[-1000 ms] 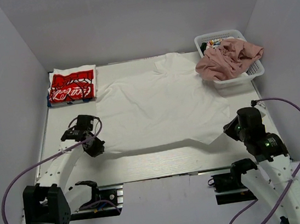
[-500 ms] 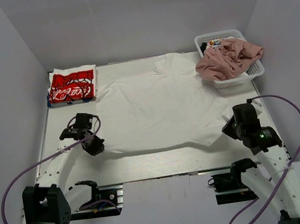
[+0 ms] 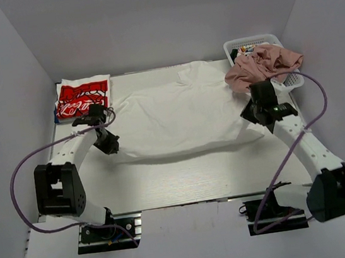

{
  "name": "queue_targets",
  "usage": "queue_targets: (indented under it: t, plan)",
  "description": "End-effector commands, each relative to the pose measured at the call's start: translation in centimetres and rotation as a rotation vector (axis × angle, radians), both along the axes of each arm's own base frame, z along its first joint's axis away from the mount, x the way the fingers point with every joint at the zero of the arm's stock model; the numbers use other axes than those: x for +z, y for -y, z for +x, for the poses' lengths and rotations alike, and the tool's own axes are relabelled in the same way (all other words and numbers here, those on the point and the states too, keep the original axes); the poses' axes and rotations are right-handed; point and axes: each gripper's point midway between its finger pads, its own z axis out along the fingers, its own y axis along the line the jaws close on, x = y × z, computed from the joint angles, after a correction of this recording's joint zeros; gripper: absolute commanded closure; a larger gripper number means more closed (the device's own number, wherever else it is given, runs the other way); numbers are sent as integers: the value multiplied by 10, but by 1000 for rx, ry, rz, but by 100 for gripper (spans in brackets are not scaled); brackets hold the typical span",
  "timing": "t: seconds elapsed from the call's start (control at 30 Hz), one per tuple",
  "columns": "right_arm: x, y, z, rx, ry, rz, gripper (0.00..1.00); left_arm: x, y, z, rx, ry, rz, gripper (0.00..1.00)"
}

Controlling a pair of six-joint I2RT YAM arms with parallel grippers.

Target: Fold and stack the t-shirts

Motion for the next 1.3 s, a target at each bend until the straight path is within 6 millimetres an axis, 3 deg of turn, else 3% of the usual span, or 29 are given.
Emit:
queue_targets:
  t: [0.0, 0.03, 0.1, 0.27, 0.3, 0.37, 0.4, 0.43, 0.5, 0.53, 0.6, 0.67, 0.7, 0.73, 0.83, 0.87, 0.93, 0.97, 1.03, 1.1, 1.13, 1.23, 1.27]
  plan:
    - [25, 2, 44, -16, 93, -27, 100, 10, -10, 25, 33, 33, 31, 100]
    - [32, 4, 53, -20, 109, -30, 100, 13, -13, 34, 35, 42, 33, 100]
    - [31, 3, 75, -13, 103, -48, 100, 0, -17, 43, 47, 3, 46, 100]
    - [2, 1, 116, 5, 14, -71, 100, 1, -26, 91, 62, 57, 89, 100]
    - [-16, -1, 131, 7, -24, -76, 100, 1, -25, 98, 54, 71, 90, 100]
    - [-1, -6, 155, 20, 10, -57, 100, 2, -27, 114, 60, 86, 103, 100]
    - [-35, -4, 160, 22, -74, -70, 100, 7, -34, 123, 77, 104, 126, 97]
    - [-12, -10, 182, 45, -17, -52, 100, 7, -36, 126, 92, 108, 131, 86]
    - [-43, -12, 190, 100, -102, -74, 100, 11, -39, 134, 101, 125, 153, 65]
    - [-18, -29, 207, 161, -42, -31, 96, 11, -40, 138, 63, 129, 165, 37]
    - [-32, -36, 203, 233, -103, -42, 75, 23, -40, 146, 65, 146, 163, 28]
    - [-29, -46, 198, 280, -101, -20, 32, 30, -43, 138, 64, 131, 209, 5]
    - [-19, -52, 195, 311, -73, -25, 18, 38, -40, 133, 58, 143, 216, 5]
    - [-30, -53, 178, 328, -94, -21, 10, 41, -41, 129, 58, 148, 216, 3]
    - [-23, -61, 156, 373, -37, -24, 10, 37, -33, 117, 34, 166, 171, 0]
    - [-51, -57, 133, 375, -107, -24, 10, 37, -32, 107, 31, 169, 160, 0]
    - [-38, -68, 127, 411, -47, 1, 10, 36, -26, 101, -4, 175, 125, 0]
    - [-59, -70, 109, 430, -97, 19, 10, 35, -21, 96, -28, 177, 115, 0]
    - [-61, -78, 107, 454, -83, 39, 10, 26, -20, 89, -41, 161, 109, 0]
    - [-77, -84, 101, 472, -118, 52, 10, 29, -15, 88, -62, 187, 88, 0]
    - [-87, -88, 103, 483, -134, 61, 10, 22, -16, 82, -63, 166, 89, 0]
    - [-84, -104, 113, 518, -121, 83, 10, 16, -15, 76, -75, 154, 84, 0]
    - [-96, -109, 116, 532, -139, 87, 10, 16, -15, 76, -75, 154, 84, 0]
